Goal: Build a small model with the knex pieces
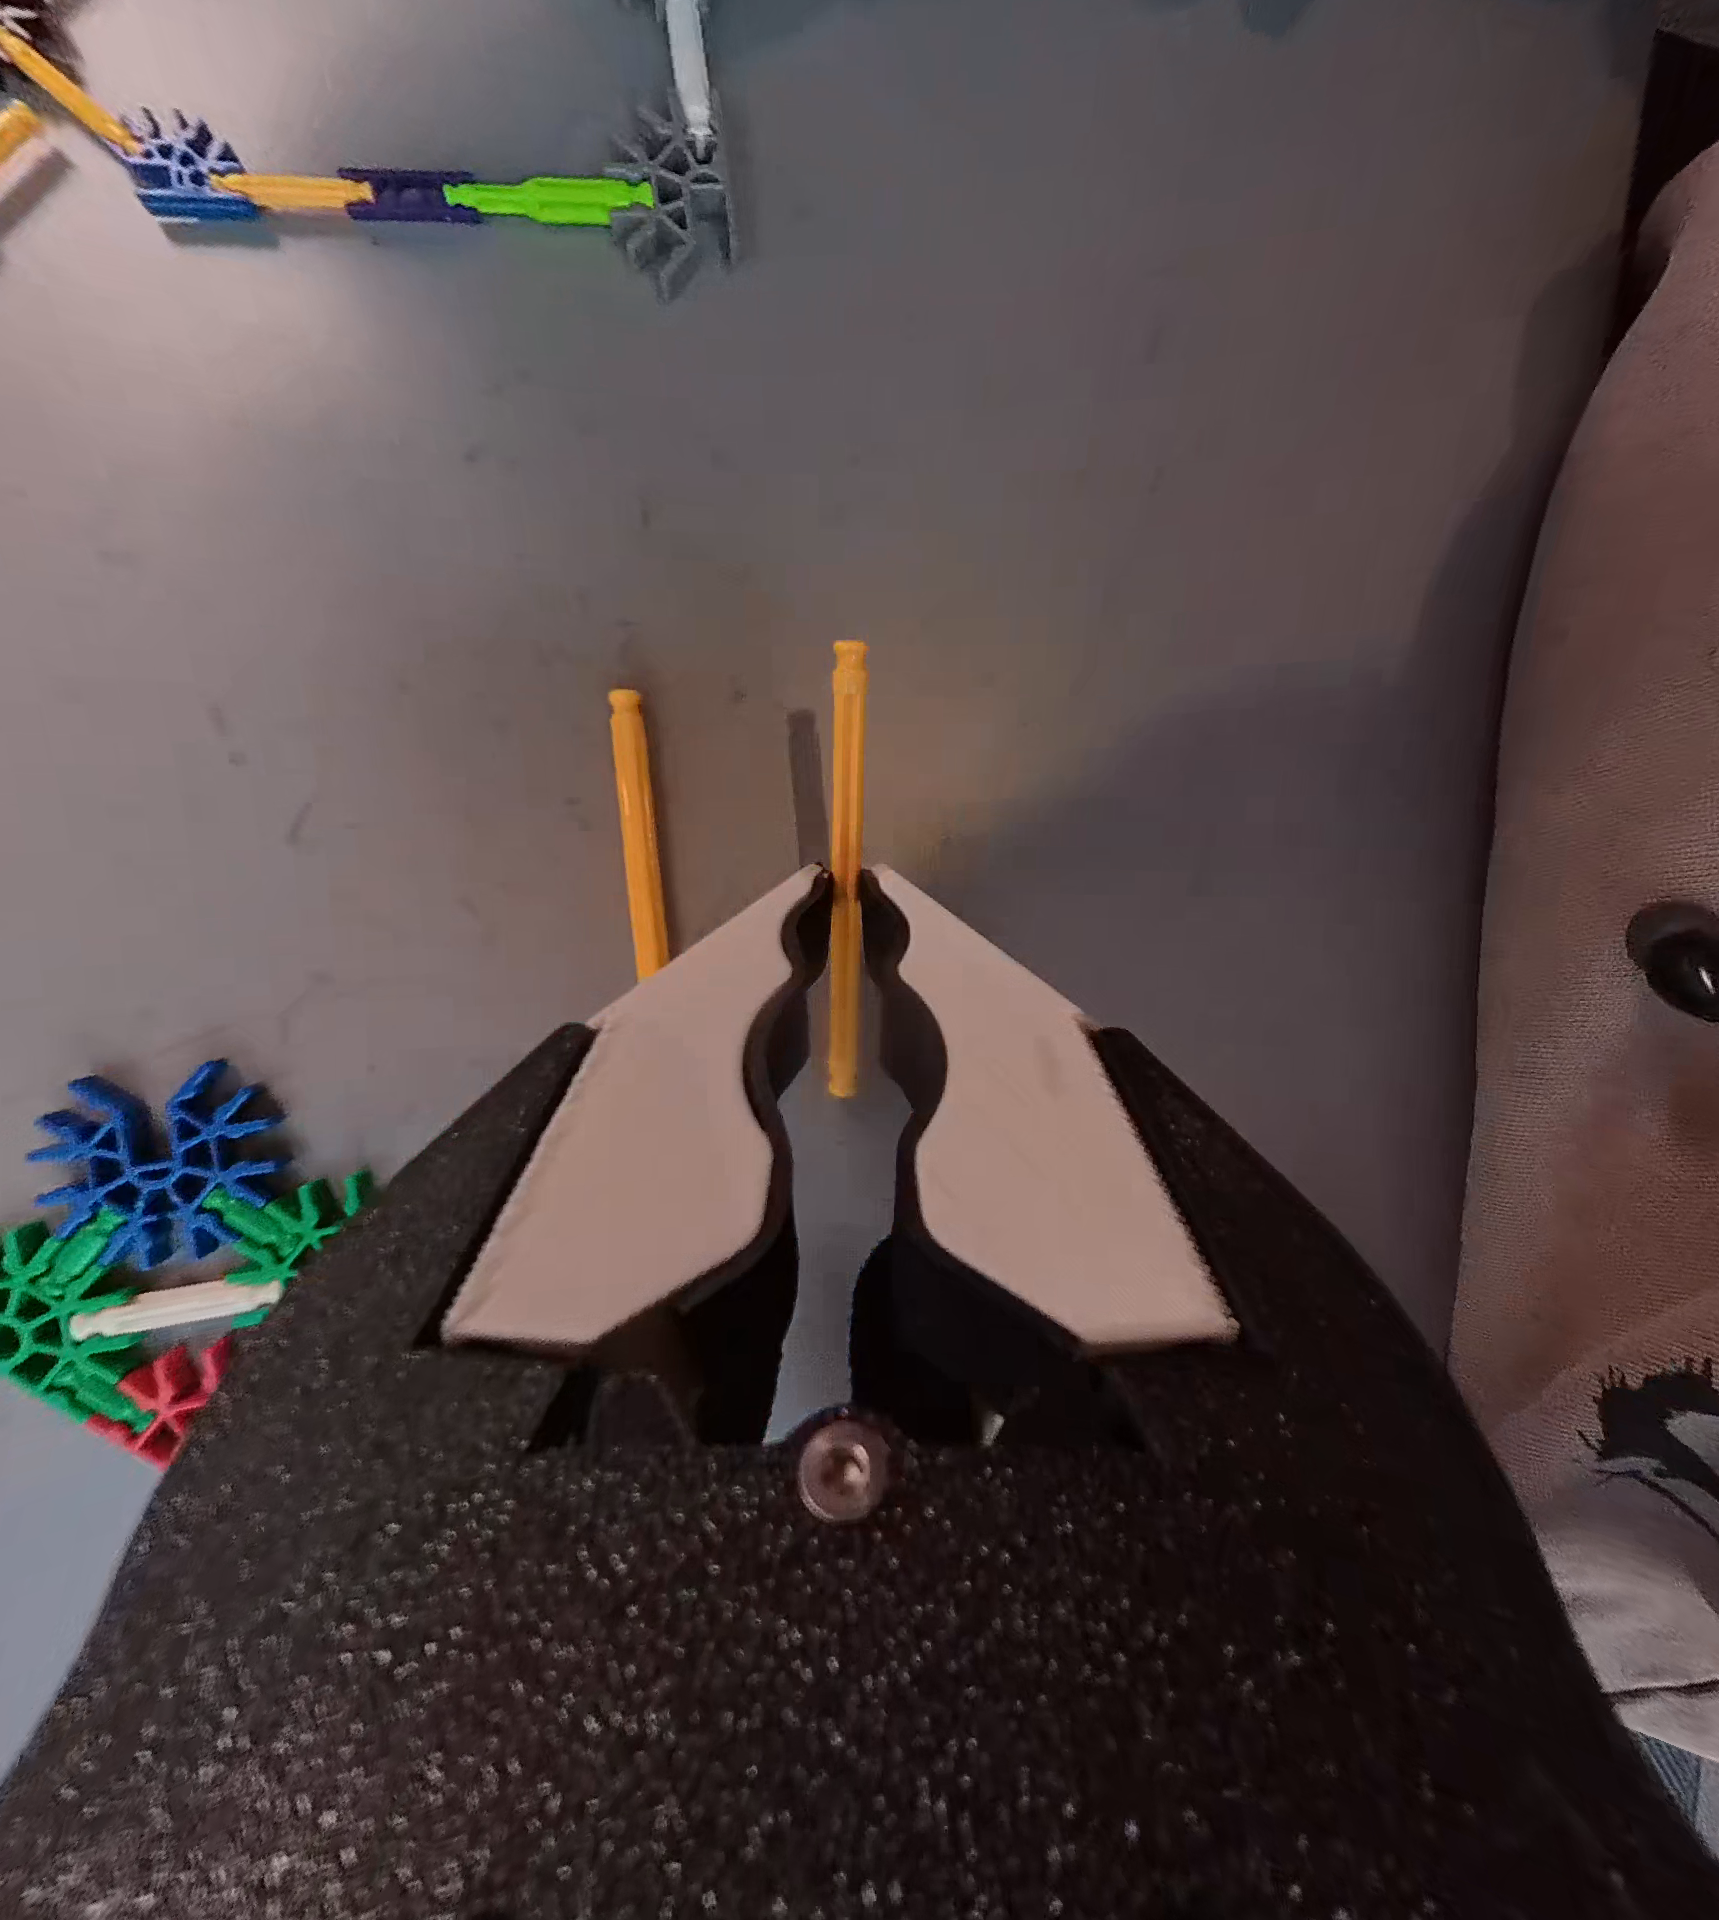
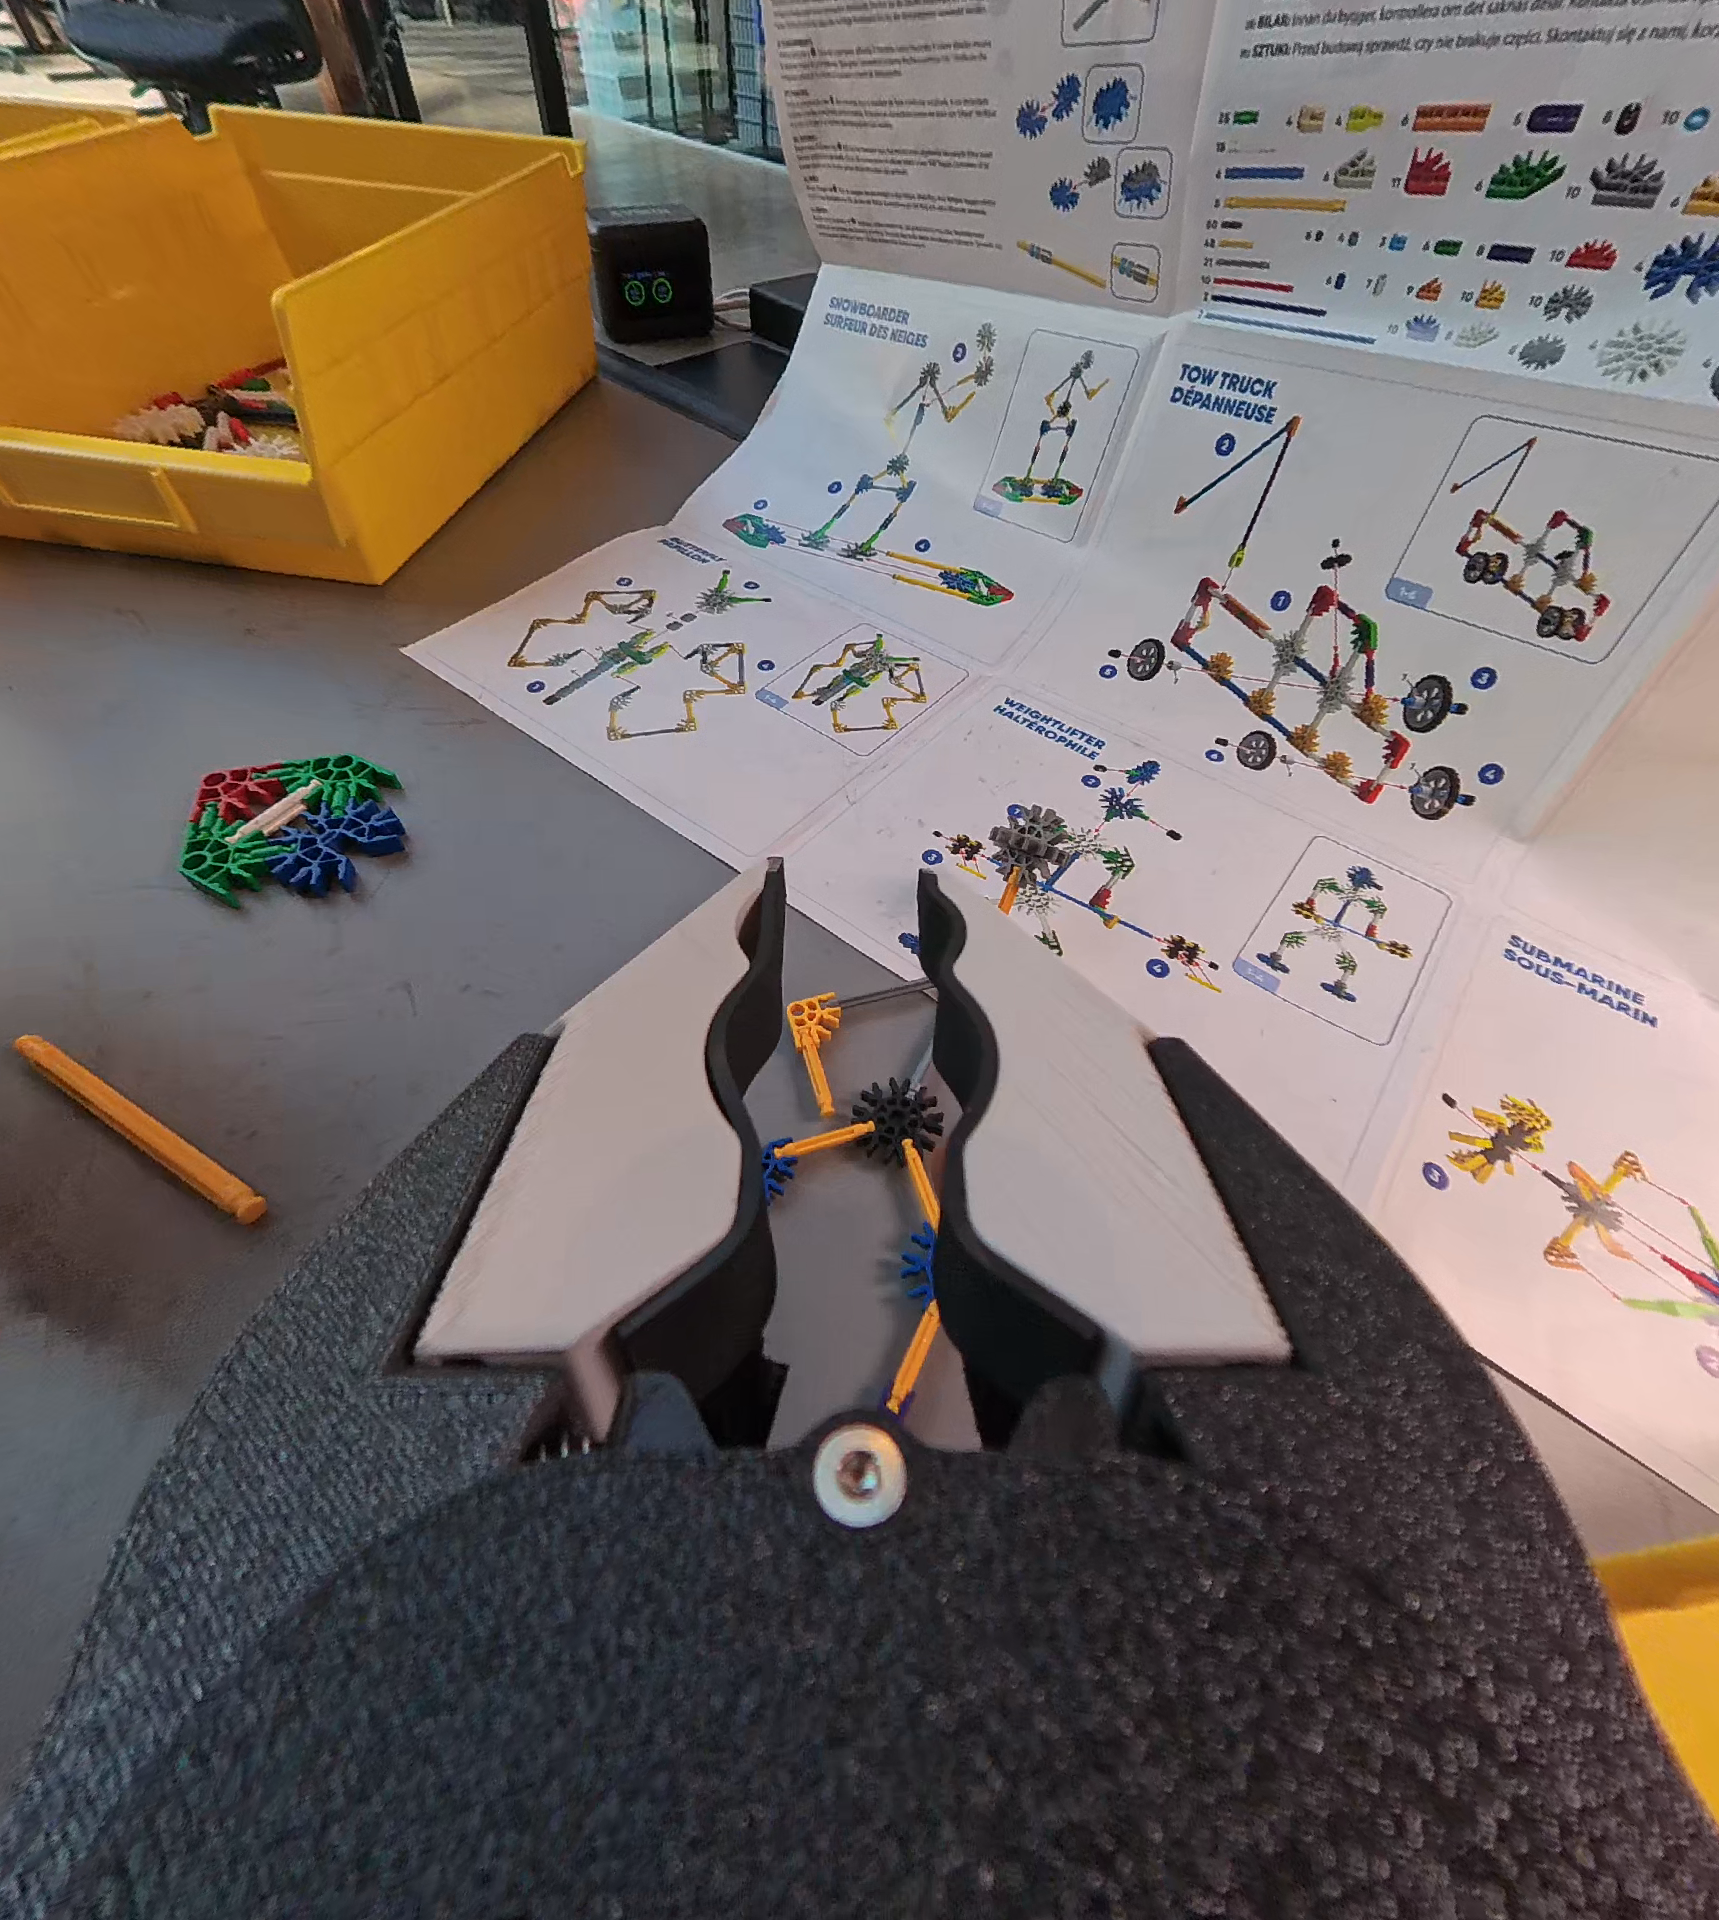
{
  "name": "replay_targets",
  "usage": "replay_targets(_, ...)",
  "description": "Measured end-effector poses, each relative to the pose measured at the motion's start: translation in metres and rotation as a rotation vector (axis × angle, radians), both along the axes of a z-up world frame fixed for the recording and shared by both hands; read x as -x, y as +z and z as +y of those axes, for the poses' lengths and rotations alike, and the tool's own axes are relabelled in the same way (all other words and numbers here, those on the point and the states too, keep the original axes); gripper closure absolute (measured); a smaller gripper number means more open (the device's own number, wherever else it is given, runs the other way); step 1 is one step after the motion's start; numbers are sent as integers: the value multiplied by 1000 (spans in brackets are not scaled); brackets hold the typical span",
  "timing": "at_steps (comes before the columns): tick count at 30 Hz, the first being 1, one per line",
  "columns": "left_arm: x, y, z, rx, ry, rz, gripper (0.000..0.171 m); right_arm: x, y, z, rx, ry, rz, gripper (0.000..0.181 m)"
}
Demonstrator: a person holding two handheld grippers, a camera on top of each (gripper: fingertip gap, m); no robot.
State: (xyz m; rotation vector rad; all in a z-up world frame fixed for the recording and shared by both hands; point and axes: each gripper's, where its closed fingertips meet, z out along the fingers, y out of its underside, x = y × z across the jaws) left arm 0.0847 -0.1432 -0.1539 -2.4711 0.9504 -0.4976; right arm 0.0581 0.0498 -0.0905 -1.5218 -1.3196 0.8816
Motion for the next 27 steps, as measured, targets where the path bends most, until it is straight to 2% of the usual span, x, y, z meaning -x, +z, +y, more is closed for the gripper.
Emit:
replay_targets(3, -1, -8, -1, 4, -5, 20, 164, 0, 1, -3, -13, 5, -2, 158)
replay_targets(5, 2, -6, 2, -10, 13, 9, 157, 0, 2, -4, -26, 8, -3, 158)
replay_targets(9, 21, 8, 15, -76, 124, -19, 156, 0, 4, -6, -59, 9, -3, 158)
replay_targets(12, 38, 1, 21, -113, 184, 51, 156, 1, 3, -6, -62, 10, -8, 158)
replay_targets(14, 42, -7, 23, -128, 186, 78, 157, 1, 0, -6, -54, 11, -15, 158)
replay_targets(17, 41, -9, 26, -153, 168, 74, 171, 2, -3, -6, -50, 10, -22, 158)
replay_targets(19, 51, -14, 27, -172, 145, 131, 171, 2, -3, -6, -51, 10, -23, 158)
replay_targets(27, 52, -14, 26, -200, 133, 2, 171, 3, -8, -5, -41, 13, -32, 158)
